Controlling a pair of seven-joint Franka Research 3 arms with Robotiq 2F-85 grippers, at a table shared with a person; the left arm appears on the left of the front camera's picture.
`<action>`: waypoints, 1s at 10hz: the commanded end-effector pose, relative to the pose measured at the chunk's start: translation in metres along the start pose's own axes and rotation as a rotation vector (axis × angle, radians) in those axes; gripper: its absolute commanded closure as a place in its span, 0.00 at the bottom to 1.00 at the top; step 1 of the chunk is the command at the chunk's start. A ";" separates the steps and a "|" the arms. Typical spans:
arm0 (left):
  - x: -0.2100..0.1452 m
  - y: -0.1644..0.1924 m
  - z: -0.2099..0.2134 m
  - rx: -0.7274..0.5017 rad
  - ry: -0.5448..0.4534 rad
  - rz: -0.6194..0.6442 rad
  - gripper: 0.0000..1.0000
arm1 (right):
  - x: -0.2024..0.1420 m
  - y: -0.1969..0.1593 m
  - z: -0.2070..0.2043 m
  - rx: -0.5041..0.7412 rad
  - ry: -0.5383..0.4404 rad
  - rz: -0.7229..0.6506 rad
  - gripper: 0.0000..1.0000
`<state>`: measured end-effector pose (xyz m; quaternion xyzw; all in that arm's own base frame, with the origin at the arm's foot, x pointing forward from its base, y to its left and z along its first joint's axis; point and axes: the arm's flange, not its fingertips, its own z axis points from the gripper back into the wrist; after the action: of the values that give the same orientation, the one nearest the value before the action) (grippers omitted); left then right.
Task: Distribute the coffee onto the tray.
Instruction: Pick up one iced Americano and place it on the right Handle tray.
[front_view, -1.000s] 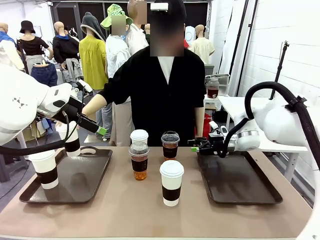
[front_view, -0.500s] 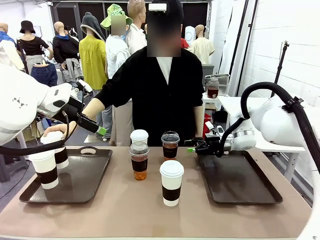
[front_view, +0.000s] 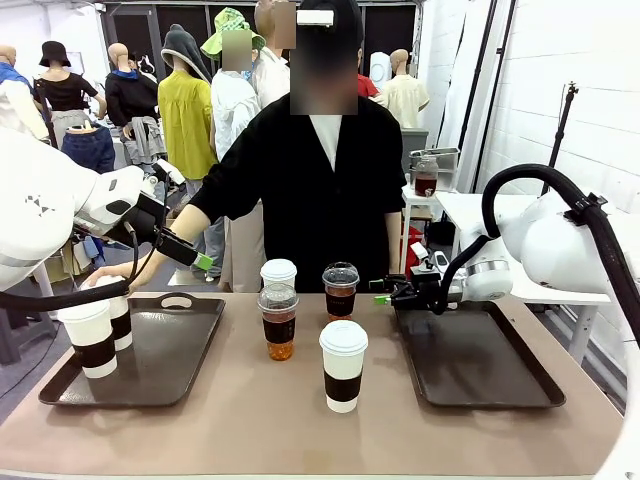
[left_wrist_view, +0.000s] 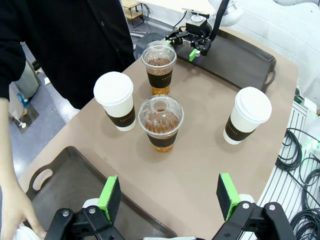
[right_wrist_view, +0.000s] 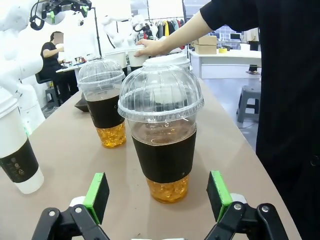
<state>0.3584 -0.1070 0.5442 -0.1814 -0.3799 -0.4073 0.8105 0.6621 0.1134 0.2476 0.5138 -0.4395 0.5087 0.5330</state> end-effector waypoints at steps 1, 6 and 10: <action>-0.001 0.001 0.001 -0.007 0.001 0.004 0.00 | -0.004 -0.007 -0.015 -0.012 -0.010 0.015 0.00; -0.001 0.001 0.001 -0.007 0.001 0.004 0.00 | -0.011 -0.016 -0.030 -0.013 -0.022 0.023 0.00; -0.001 0.001 0.001 -0.007 0.001 0.004 0.00 | -0.013 -0.024 -0.040 -0.023 -0.033 0.019 0.00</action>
<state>0.3584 -0.1070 0.5442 -0.1814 -0.3799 -0.4073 0.8105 0.6740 0.1433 0.2296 0.5165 -0.4451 0.5051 0.5292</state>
